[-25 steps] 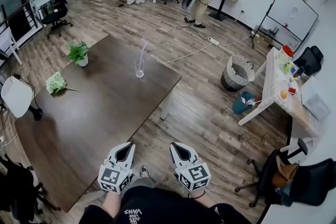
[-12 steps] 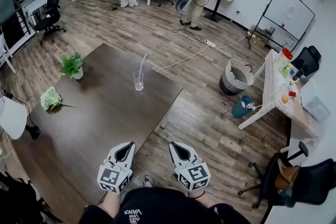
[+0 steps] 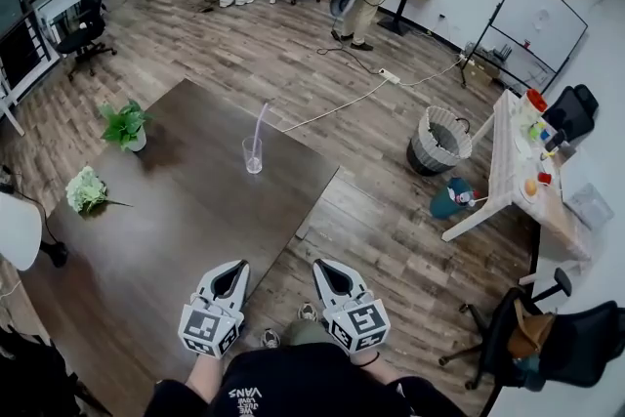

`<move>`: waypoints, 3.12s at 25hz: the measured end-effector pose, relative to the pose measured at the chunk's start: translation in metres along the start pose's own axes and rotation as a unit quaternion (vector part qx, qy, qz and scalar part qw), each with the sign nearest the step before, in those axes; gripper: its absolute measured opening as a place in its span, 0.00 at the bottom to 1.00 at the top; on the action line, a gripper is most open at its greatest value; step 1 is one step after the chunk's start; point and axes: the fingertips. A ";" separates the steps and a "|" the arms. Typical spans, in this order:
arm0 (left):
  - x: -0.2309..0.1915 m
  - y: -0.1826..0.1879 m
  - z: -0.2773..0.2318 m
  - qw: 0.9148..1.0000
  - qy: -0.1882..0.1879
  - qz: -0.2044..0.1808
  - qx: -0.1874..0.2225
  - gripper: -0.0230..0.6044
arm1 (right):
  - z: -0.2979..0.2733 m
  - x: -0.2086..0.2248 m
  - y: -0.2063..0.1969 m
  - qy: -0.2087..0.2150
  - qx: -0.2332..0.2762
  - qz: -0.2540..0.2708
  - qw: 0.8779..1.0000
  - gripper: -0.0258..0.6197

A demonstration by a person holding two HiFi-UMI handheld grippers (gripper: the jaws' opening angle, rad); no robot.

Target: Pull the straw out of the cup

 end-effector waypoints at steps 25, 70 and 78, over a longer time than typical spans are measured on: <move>-0.023 0.009 -0.101 0.989 0.144 0.024 -0.007 0.05 | -0.097 0.096 0.047 0.143 -0.037 0.040 0.988 0.07; -0.167 0.003 -0.153 0.983 0.178 0.052 -0.007 0.05 | -0.279 0.081 0.077 0.190 -0.074 0.052 0.978 0.07; -0.181 0.010 -0.174 0.977 0.208 0.054 0.000 0.05 | -0.313 0.090 0.091 0.224 -0.079 0.067 0.969 0.07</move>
Point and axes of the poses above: the fingertips, and each gripper's own axes: z backward along the fingers, x to its right, y out of its top, and after that the axes turned 10 degrees about -z, right-handed
